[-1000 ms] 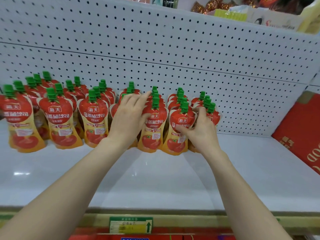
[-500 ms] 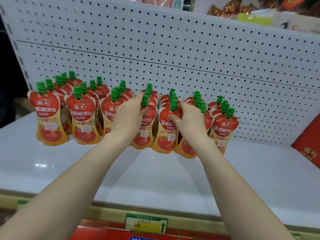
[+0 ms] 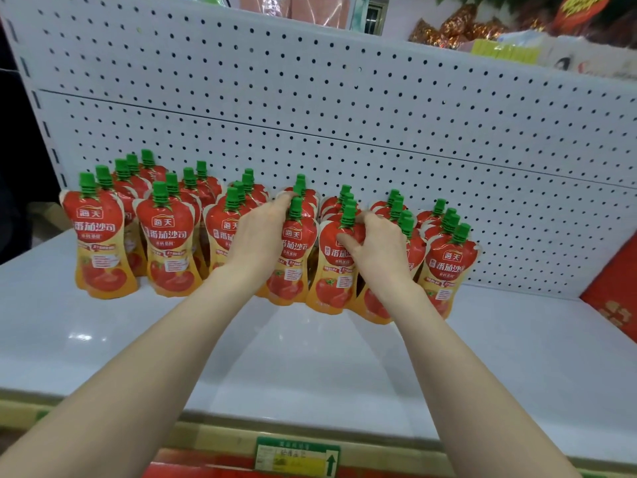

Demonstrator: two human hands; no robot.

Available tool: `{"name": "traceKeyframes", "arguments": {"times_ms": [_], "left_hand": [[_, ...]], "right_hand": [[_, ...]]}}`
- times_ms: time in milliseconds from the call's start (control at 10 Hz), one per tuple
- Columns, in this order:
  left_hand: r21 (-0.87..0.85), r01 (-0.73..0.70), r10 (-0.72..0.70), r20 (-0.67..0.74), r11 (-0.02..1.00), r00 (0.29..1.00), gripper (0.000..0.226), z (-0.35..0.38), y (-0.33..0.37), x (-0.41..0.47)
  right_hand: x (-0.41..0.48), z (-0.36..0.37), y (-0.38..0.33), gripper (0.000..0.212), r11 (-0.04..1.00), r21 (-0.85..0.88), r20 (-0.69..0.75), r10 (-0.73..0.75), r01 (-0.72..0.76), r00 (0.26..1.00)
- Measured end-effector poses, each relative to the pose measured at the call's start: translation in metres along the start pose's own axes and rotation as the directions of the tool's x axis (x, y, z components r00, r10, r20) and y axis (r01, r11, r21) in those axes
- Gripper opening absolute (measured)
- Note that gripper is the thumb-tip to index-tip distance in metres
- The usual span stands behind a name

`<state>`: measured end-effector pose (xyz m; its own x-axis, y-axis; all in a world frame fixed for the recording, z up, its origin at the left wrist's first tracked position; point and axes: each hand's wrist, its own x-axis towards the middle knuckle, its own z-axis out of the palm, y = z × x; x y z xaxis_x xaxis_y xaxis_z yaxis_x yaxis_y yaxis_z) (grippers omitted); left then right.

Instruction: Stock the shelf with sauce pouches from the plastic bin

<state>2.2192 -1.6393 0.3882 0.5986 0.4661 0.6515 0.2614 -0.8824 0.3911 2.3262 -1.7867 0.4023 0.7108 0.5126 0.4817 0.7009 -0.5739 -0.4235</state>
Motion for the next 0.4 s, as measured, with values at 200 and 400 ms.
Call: {"name": "traceKeyframes", "arguments": {"times_ms": [200, 400], "left_hand": [[0.069, -0.080, 0.084, -0.050, 0.994, 0.995, 0.059, 0.000, -0.004, -0.006], [0.078, -0.101, 0.114, -0.176, 0.992, 0.978, 0.053, -0.026, -0.008, -0.011]], "right_hand": [[-0.004, -0.007, 0.000, 0.048, 0.997, 0.063, -0.022, -0.036, 0.038, 0.999], [-0.012, -0.088, -0.020, 0.028, 0.954, 0.263, -0.387, -0.030, 0.141, 0.921]]}}
